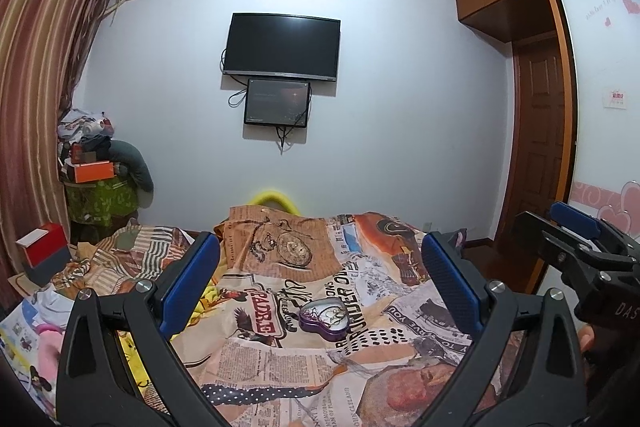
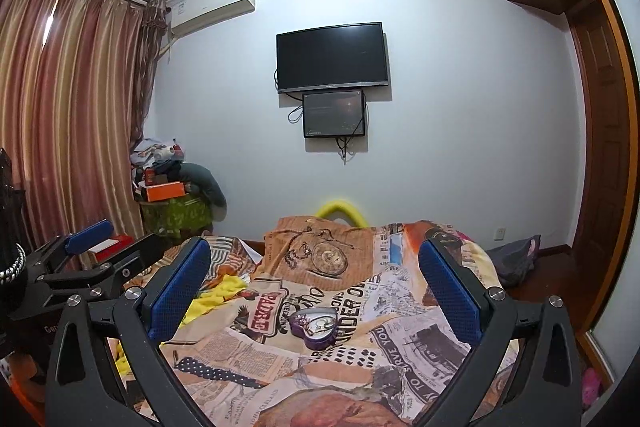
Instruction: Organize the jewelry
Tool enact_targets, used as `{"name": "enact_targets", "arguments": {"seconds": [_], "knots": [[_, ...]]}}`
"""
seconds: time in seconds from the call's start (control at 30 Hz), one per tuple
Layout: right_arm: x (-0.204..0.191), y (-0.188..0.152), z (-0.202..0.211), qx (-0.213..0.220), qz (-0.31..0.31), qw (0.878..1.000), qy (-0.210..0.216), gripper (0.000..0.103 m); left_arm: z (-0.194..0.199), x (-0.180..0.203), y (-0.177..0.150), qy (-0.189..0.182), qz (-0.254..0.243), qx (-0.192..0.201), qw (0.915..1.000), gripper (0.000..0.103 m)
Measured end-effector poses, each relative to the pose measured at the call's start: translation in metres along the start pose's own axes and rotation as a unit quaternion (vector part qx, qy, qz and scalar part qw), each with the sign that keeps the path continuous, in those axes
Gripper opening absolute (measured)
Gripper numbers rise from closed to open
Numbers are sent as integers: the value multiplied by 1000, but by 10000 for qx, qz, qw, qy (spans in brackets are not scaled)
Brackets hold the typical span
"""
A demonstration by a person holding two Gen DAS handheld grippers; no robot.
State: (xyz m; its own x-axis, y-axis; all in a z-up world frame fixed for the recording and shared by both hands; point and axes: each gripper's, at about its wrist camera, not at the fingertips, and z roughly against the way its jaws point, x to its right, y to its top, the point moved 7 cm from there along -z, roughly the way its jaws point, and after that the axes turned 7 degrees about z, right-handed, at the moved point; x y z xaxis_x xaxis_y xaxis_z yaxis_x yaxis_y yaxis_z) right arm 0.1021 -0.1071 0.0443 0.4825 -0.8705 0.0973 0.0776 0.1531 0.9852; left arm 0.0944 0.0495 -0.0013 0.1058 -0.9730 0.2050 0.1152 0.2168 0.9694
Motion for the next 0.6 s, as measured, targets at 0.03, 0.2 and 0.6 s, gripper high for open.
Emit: {"name": "enact_targets", "arguments": {"seconds": [0.03,0.2,0.6], "knots": [[0,0,0,5,-4,10000,-3,103,0,0,0,-3,5,5,10000,101],[1,1,1,23,-4,10000,-27,103,0,1,-1,-35,51,7,10000,101],[-1,-2,1,-14,-38,10000,-50,103,-2,3,-5,-39,12,-34,10000,101]]}}
